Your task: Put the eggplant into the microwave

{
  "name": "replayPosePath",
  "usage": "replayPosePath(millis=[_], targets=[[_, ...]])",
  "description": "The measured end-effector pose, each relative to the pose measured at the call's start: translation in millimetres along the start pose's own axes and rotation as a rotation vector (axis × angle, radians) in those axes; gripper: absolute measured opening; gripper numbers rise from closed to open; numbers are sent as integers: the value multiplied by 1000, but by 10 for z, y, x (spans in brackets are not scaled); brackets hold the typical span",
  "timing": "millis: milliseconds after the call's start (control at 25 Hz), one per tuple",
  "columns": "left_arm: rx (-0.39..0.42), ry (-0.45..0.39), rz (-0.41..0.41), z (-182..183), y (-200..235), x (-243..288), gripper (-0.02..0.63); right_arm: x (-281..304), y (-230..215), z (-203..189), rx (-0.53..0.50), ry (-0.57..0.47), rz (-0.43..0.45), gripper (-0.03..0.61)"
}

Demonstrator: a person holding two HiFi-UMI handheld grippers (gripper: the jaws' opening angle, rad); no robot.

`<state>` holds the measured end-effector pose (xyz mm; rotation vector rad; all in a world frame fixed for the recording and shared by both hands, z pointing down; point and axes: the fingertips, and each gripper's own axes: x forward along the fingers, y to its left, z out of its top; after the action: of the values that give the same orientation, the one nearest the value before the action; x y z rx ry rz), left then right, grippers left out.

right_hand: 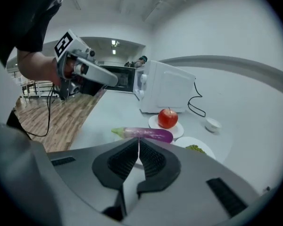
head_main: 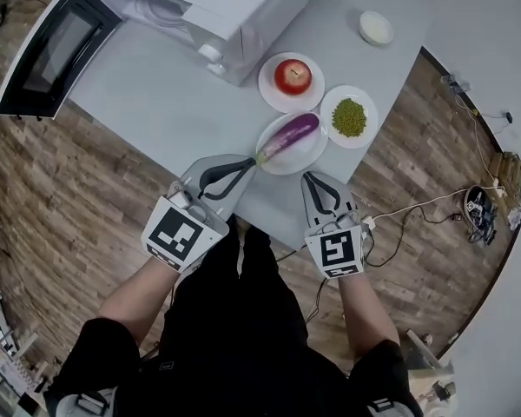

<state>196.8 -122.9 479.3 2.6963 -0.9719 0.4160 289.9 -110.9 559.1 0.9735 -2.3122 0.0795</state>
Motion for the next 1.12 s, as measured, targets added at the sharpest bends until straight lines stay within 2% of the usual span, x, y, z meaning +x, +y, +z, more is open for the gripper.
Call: replayPosePath(millis=[440, 800, 960, 1120], targets=[[5, 46, -2, -326, 99, 5, 6, 333, 106, -406, -308, 118, 1, 18], [19, 36, -24, -310, 84, 16, 6, 341, 147, -574, -452, 180, 11, 20], [31, 36, -27, -302, 46, 14, 6, 375, 173, -641, -515, 207, 14, 82], [17, 21, 23, -295, 40, 4, 6, 431, 121, -628, -591, 188, -1, 97]])
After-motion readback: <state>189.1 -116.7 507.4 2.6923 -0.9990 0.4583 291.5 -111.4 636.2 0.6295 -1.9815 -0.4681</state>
